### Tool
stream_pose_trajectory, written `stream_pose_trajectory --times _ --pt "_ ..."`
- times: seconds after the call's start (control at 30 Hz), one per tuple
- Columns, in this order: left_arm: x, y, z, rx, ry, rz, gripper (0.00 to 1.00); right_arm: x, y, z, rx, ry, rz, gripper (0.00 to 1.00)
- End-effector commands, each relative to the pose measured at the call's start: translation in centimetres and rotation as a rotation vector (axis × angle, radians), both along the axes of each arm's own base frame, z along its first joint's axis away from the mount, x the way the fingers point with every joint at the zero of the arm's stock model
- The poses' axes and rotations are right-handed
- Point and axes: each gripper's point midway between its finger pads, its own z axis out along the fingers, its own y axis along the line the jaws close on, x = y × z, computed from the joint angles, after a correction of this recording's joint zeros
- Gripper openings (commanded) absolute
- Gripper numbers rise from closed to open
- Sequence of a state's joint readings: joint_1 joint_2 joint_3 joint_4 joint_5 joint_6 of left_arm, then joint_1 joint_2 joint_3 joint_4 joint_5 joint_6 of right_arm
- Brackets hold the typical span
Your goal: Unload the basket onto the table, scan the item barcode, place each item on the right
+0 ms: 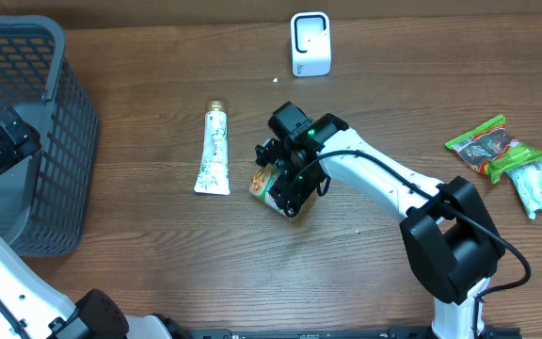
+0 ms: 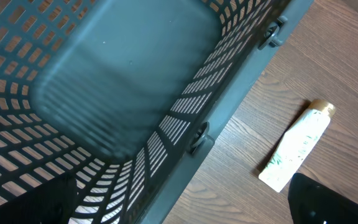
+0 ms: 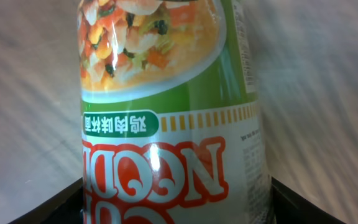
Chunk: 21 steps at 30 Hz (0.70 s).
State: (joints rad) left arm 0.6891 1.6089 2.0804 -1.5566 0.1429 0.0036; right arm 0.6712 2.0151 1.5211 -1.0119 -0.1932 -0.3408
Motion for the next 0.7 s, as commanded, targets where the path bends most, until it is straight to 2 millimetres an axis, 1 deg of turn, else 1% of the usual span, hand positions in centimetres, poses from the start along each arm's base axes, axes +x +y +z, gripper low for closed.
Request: stream_pose_trajectory --times 0.0,0.1,0.2,0.23,0.27,0.33,0.4,0.47,0.53,0.57,0.63,0.67 --pt "0.0 0.0 0.1 0.006 -0.002 -0.015 1.00 3.7 -1.4 2.0 -0.097 -0.167 -0.136 0.70" --pt "0.0 0.0 0.1 0.006 -0.002 -0.015 1.00 6.1 -4.2 2.6 -0.237 -0.310 -0.284 0.70" --pt "0.0 0.0 0.1 0.006 -0.002 -0.015 1.00 8.4 -7.1 3.8 -0.359 -0.469 -0.470 0.70" --pt "0.0 0.0 0.1 0.006 -0.002 -0.015 1.00 9.5 -8.7 4.9 -0.407 -0.563 -0.594 0.72" --pt "0.0 0.0 0.1 0.006 -0.002 -0.015 1.00 9.8 -9.3 5.2 -0.417 -0.597 -0.670 0.73" --pt "0.0 0.0 0.1 0.006 -0.002 -0.015 1.00 10.0 -10.6 5.6 -0.419 -0.632 -0.822 0.73" --pt "0.0 0.0 0.1 0.006 -0.002 -0.015 1.00 9.7 -11.7 5.5 -0.409 -0.628 -0.968 0.70" --pt "0.0 0.0 0.1 0.006 -0.002 -0.015 1.00 9.3 -12.2 5.2 -0.414 -0.612 -1.029 0.70" --pt "0.0 0.0 0.1 0.006 -0.002 -0.015 1.00 9.2 -12.4 5.1 -0.424 -0.608 -1.026 0.72" --pt "0.0 0.0 0.1 0.006 -0.002 -0.015 1.00 9.2 -12.3 5.1 -0.424 -0.607 -1.027 0.75" --pt "0.0 0.0 0.1 0.006 -0.002 -0.015 1.00 9.1 -12.1 4.9 -0.417 -0.596 -1.024 0.89" --pt "0.0 0.0 0.1 0.006 -0.002 -0.015 1.00 9.1 -11.8 4.8 -0.403 -0.581 -1.024 1.00"
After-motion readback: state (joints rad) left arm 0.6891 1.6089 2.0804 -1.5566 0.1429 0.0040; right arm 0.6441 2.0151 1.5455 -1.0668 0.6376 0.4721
